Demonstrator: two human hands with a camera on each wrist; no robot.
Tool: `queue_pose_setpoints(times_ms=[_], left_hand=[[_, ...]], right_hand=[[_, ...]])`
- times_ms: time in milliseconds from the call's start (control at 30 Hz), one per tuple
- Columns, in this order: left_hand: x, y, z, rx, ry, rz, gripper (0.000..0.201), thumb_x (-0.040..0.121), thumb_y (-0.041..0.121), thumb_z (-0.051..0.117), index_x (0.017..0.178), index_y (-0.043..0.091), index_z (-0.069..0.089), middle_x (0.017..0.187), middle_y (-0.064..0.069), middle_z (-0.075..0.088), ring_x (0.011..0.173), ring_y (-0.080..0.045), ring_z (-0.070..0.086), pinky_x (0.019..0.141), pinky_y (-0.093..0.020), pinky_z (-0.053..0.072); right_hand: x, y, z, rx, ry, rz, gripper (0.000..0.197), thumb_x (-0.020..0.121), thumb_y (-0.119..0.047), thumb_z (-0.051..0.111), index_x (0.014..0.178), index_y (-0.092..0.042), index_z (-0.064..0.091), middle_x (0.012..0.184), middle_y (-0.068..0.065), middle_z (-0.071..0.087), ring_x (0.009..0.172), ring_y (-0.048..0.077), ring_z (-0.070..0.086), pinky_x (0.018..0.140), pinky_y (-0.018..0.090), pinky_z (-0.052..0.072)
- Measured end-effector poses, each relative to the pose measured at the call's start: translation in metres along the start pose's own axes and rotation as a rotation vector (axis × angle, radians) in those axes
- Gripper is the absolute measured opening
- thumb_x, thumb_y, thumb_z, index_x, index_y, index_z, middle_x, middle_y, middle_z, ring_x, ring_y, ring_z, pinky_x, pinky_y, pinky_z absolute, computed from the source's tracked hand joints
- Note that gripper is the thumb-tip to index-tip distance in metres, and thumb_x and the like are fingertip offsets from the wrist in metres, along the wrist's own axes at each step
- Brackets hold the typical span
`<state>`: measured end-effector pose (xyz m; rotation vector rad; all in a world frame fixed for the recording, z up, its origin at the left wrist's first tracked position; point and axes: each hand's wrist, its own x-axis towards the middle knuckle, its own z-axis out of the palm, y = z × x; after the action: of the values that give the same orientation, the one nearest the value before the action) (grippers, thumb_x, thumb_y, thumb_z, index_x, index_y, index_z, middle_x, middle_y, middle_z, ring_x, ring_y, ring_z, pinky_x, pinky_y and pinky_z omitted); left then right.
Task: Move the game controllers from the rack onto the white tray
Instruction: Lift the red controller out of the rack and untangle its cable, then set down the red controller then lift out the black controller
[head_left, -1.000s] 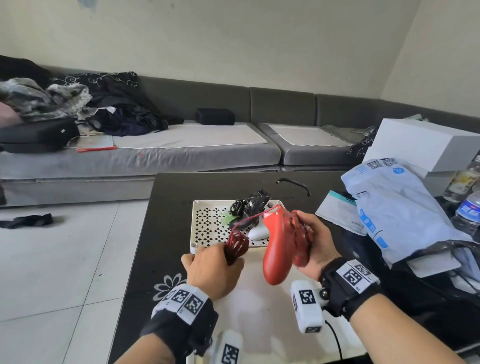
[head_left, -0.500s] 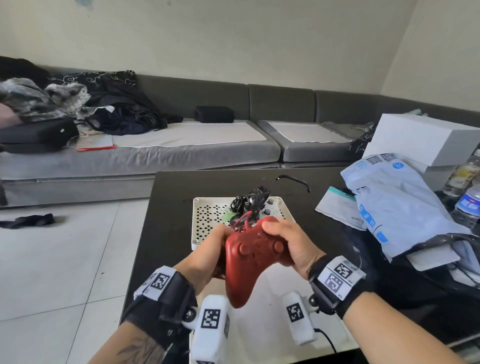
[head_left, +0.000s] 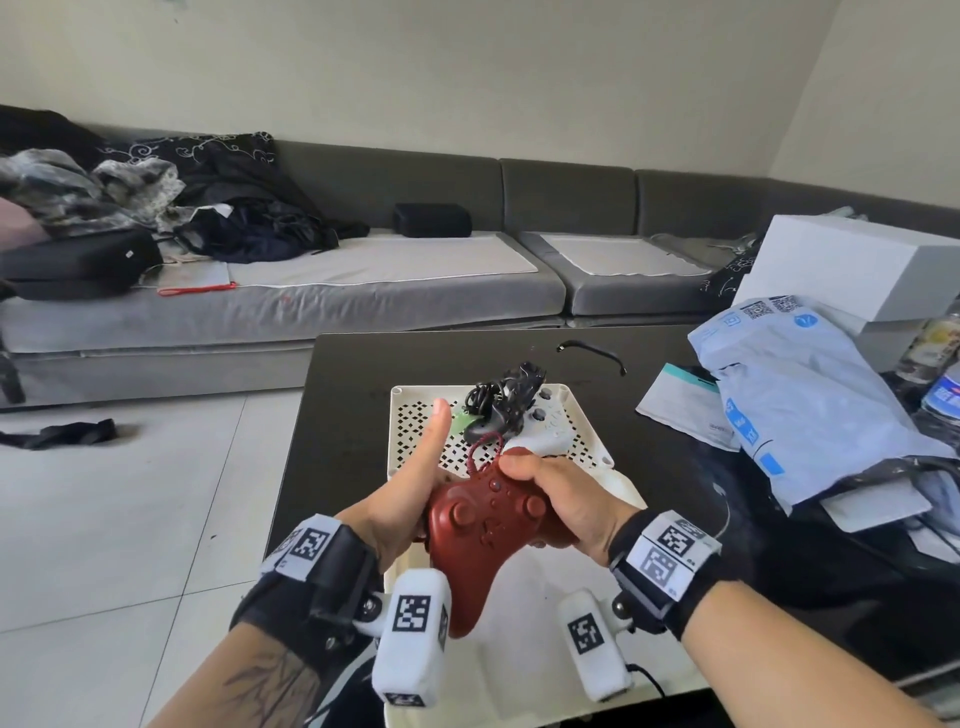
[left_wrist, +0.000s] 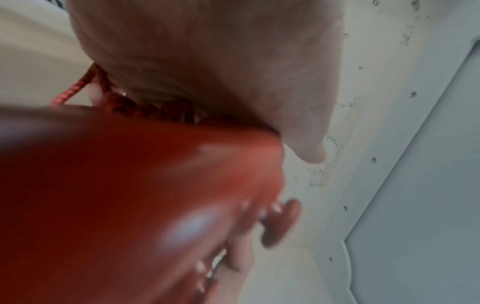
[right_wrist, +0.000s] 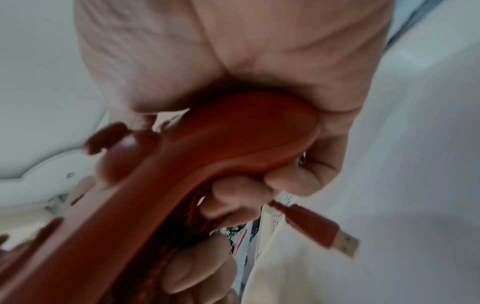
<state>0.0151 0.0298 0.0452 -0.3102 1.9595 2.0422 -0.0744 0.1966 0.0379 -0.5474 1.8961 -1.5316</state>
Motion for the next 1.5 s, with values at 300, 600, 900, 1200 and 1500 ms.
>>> queue_pose_setpoints(times_ms=[300,600,900,1200,1500], left_hand=[[-0.004,-0.011,-0.017,0.424,0.267,0.181,0.060,0.056,0.024,0.090,0.110,0.025,0.066,0.093,-0.003,0.078,0.087,-0.017,0.074,0.087,-0.037,0.061],[0.002,-0.023,-0.019,0.838,0.381,0.067,0.078,0.063,0.036,0.086,0.130,0.037,0.047,0.111,0.005,0.065,0.094,-0.015,0.067,0.089,-0.031,0.057],[0.004,-0.025,-0.013,1.078,0.435,-0.020,0.093,0.068,0.059,0.071,0.146,0.030,0.031,0.128,0.001,0.053,0.121,-0.023,0.049,0.104,-0.042,0.043],[-0.001,-0.021,-0.008,1.237,0.452,-0.041,0.092,0.072,0.064,0.063,0.147,0.029,0.023,0.138,-0.003,0.046,0.128,-0.026,0.041,0.105,-0.041,0.038],[-0.008,-0.018,-0.005,1.223,0.505,0.054,0.091,0.070,0.061,0.063,0.144,0.027,0.023,0.138,-0.003,0.043,0.127,-0.027,0.039,0.105,-0.042,0.039]], right_hand=[[0.021,0.026,-0.001,0.090,0.233,0.087,0.058,0.076,-0.059,0.066,0.094,-0.006,0.077,0.082,0.009,0.077,0.066,0.020,0.069,0.056,0.022,0.050],[0.029,0.043,0.014,-0.112,0.194,0.048,0.067,0.071,-0.071,0.062,0.110,-0.016,0.067,0.107,0.008,0.075,0.103,0.025,0.069,0.099,0.045,0.052],[0.022,0.002,-0.002,-0.660,0.325,0.138,0.063,0.078,-0.058,0.060,0.128,-0.023,0.045,0.124,0.000,0.060,0.116,0.022,0.057,0.098,0.034,0.044],[0.060,-0.054,-0.032,-1.254,0.436,-0.063,0.058,0.080,-0.030,0.064,0.133,-0.024,0.041,0.130,0.010,0.049,0.113,0.034,0.054,0.093,0.044,0.047],[0.123,-0.050,-0.019,-1.845,0.074,-0.175,0.101,0.069,-0.026,0.079,0.150,-0.038,0.020,0.160,0.005,0.017,0.142,0.037,0.022,0.088,0.049,0.050]])
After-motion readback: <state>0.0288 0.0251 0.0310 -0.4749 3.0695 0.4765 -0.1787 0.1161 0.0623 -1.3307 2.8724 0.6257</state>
